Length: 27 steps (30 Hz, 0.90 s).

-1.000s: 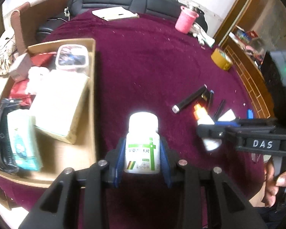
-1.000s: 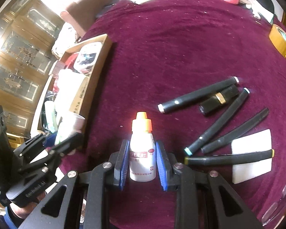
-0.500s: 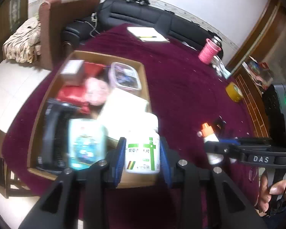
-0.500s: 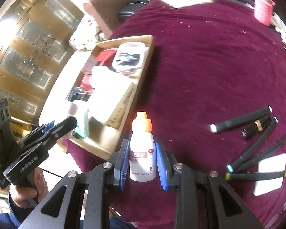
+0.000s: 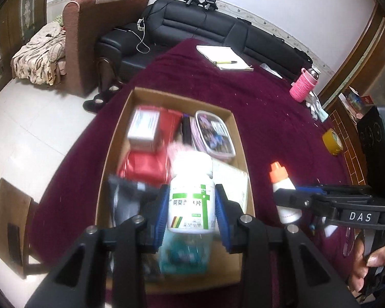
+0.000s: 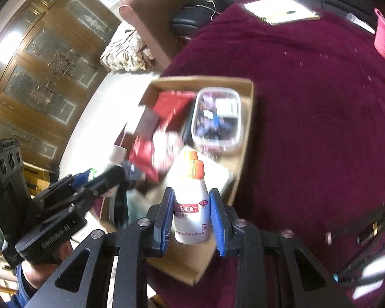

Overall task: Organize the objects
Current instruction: 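Lower both bottles into the box, opening both tools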

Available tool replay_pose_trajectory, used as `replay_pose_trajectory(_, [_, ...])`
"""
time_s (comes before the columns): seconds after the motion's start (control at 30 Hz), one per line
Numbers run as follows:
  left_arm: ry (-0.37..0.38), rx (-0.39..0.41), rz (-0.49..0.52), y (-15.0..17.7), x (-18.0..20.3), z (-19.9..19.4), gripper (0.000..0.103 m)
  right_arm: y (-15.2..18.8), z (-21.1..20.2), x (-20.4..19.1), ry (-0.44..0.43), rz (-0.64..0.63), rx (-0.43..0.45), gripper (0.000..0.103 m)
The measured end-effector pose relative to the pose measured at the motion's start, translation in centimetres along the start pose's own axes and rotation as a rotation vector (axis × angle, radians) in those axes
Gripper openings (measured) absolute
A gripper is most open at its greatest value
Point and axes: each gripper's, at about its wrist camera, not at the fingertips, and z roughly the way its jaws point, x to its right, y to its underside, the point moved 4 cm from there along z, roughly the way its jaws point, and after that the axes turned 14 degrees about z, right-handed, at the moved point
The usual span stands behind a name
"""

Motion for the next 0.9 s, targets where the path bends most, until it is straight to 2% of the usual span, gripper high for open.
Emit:
replay_pose_trajectory(0.17, [0.03,-0.039,0.027,-3.6,-1.0,3.9,0.033,-3.9,2.9,-0.5,0.054,0.026,0.036,0.031])
replay_pose_trajectory(0.37, [0.04,-0.085,0.018,-6.1,-2.3,8.4,0.033,-7.0,5.2,0.0,0.119,0.046,0.071,0.031])
replay_pose_trajectory(0.67, [0.056,-0.109,0.037,-7.7,-2.6,12.0,0.033,-8.9,7.2,1.3,0.184,0.076,0.08,0.031])
replay_pose_trajectory(0.9, [0.042,-0.09,0.059,-8.1,-2.5,12.4,0.033,-9.0,7.6,1.6,0.18,0.089,0.065,0.032])
